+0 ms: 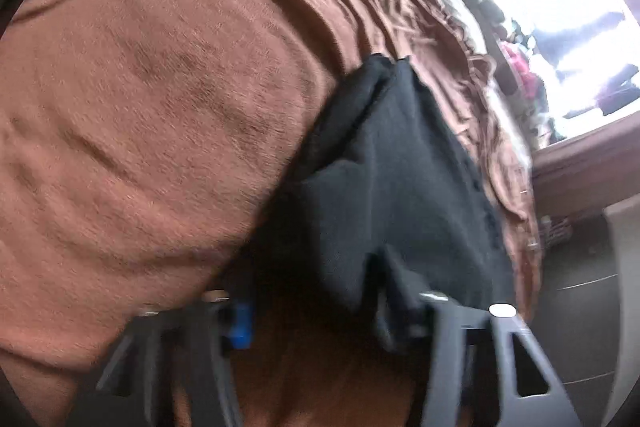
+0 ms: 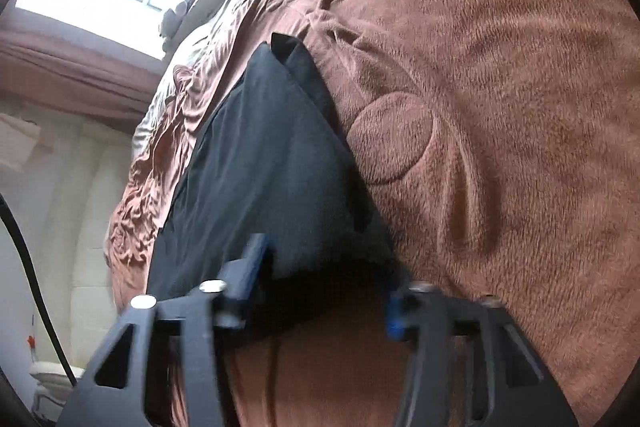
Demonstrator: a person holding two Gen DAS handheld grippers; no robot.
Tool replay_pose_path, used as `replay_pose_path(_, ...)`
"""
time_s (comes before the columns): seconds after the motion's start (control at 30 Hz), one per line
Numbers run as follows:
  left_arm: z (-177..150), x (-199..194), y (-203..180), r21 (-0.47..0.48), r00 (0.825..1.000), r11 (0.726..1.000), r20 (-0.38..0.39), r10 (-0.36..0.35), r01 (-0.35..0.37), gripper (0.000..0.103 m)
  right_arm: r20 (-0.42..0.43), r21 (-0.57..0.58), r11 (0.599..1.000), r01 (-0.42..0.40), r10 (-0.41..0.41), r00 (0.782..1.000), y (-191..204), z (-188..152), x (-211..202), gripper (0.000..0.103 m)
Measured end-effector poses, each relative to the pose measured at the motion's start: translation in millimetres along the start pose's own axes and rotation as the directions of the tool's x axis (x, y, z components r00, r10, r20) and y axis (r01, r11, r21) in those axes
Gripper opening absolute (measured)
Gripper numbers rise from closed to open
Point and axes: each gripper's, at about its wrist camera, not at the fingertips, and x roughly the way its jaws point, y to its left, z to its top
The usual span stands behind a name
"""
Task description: Fold small clothes
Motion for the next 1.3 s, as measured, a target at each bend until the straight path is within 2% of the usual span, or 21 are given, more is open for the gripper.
replay_pose_path(0.03, 0.4, -1.1, 1.5, 0.005, 1.0, 1.0, 0.007, 0.022, -0.022, 0.021, 0.006, -0.005, 1.0, 0.008, -0.008, 1.0, -0.2, 0.0, 0.1, 0.021)
replay_pose_path(0.17, 1.8, -9.0, 7.8, 0.008, 0.999, 1.0, 0.033, -0.003, 0.002, 0.017, 0.031, 0.004, 1.0, -0.017, 0.017, 0.999, -4.7, -1.4, -4.9, 0.012)
replay_pose_path(0.33, 4.3, -8.0, 21.0, -0.026, 0.999, 0.999, 0.025, -0.035, 0.035, 0.016, 0.053, 0.025, 0.999, -0.023, 0.021, 0.998, -10.9, -10.1, -12.6, 0.01)
replay_pose_path(0.5, 3.9, -32.6, 7.4, 0.053, 0.996, 0.997, 0.066, -0.066, 0.062, 0.015, 0.072, -0.011, 0.999, -0.045, 0.045, 0.996, -2.4, -10.6, -27.8, 0.009)
replay_pose_path(0.6, 3.8, -47.0, 3.2, 0.067, 0.994, 0.995, 0.072, -0.08, 0.075, 0.015, 0.087, -0.044, 0.997, -0.056, 0.06, 0.994, 5.8, -14.1, -40.7, 0.009)
replay_pose_path(0.7, 1.1, -59.4, 3.6, 0.079, 0.993, 0.993, 0.078, -0.091, 0.085, 0.015, 0.091, -0.088, 0.996, -0.032, 0.04, 0.995, 13.6, -20.6, -51.2, 0.009)
replay_pose_path(0.97, -18.7, -80.9, 12.0, 0.085, 0.994, 0.992, 0.058, -0.094, 0.089, 0.015, 0.077, -0.088, 0.996, -0.028, 0.035, 0.996, 9.0, -38.4, -79.3, 0.009)
replay_pose_path(1.1, -34.3, -94.7, 21.5, 0.103, 0.994, 0.99, 0.042, -0.105, 0.1, 0.015, 0.064, -0.132, 0.991, 0.017, -0.008, 0.998, 9.3, -47.5, -98.3, 0.009)
replay_pose_path(1.3, -49.7, -101.4, 34.9, 0.113, 0.995, 0.989, 0.018, -0.094, 0.092, 0.015, 0.03, -0.15, 0.988, 0.023, -0.019, 0.999, 4.3, -60.8, -121.6, 0.009)
